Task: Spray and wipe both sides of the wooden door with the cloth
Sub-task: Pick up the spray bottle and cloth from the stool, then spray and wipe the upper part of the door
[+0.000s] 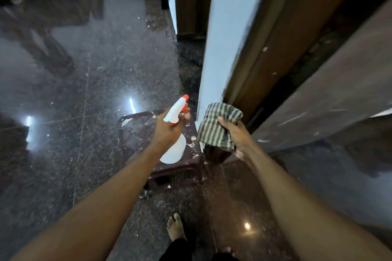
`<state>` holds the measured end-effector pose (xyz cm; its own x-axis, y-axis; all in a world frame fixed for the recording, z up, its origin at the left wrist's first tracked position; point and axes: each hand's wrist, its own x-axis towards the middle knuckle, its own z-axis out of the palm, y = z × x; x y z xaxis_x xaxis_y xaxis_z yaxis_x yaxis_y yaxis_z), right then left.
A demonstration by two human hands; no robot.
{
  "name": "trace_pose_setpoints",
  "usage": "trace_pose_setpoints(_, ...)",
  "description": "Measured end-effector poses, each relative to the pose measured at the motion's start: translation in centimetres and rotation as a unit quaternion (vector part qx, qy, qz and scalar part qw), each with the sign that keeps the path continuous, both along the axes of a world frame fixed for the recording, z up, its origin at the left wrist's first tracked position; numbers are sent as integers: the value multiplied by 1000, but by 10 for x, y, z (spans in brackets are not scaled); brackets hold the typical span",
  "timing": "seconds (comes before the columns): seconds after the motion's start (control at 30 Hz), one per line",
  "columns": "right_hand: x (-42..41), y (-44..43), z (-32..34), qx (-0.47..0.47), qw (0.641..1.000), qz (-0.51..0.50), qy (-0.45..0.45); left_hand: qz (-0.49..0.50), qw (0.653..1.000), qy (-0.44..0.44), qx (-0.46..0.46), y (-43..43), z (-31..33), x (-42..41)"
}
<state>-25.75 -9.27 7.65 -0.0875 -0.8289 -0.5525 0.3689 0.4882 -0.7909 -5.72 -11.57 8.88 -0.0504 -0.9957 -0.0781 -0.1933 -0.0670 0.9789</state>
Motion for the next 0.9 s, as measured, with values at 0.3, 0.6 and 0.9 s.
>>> trace_pose_setpoints(0.3,-151,103,84,-57,996,-63,-29,-108,994,22,-19,95,68,-131)
trace_pose_setpoints(0.6,-291,160,194,-153,968,-199,25,-142,984,68,-83,134,173,-285)
trace_pose_setpoints(0.9,-383,139,352,-323,919,-217,66,-136,968,110,-179,103,328,-378)
